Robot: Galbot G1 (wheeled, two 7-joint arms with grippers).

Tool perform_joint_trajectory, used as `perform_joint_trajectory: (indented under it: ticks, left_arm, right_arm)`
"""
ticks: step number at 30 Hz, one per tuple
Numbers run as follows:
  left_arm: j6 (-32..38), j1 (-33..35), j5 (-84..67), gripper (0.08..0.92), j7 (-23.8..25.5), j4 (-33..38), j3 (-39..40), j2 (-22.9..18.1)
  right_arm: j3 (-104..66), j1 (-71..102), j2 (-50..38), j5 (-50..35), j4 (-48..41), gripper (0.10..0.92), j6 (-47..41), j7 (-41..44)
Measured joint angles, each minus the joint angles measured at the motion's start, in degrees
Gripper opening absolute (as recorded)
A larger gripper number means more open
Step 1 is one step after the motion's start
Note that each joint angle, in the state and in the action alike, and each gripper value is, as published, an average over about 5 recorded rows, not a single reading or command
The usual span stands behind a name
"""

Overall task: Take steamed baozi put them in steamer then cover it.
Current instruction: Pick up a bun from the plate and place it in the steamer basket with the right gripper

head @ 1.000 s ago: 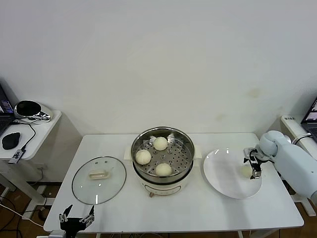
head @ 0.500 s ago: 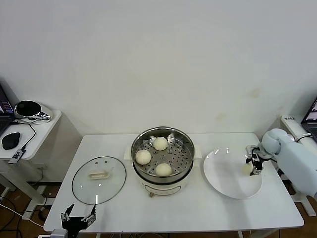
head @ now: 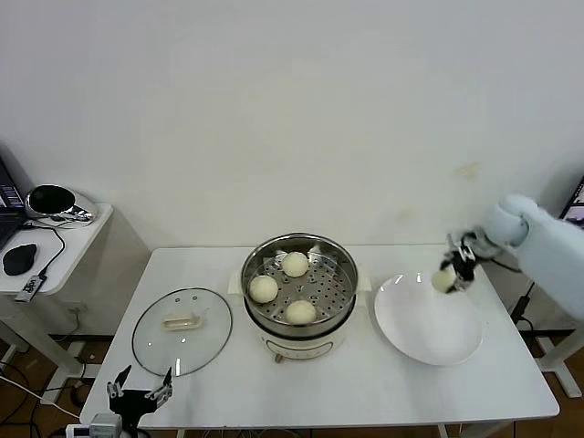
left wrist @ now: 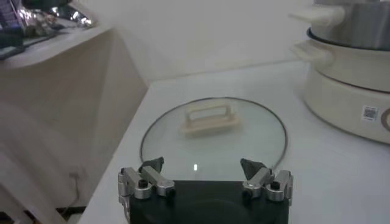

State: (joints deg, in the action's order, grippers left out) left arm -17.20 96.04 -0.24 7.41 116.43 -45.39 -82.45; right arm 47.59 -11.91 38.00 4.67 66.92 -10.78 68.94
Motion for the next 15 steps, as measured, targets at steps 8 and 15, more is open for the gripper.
perform_joint_trajectory:
  ticks: [8,15]
  left_arm:
    - [0.0,-0.9,0.7,0.823,-0.2,0.8,0.3,-0.2]
    - [0.1,-0.8,0.9,0.823,-0.4,1.3,-0.5,-0.1]
  right_arm:
    - [12.4,-14.2,3.9,-12.2,5.0,0.602,-4.8,0.4]
    - [18.6,-20.8,8.4,-19.4,6.5,0.602,-8.1,0.4]
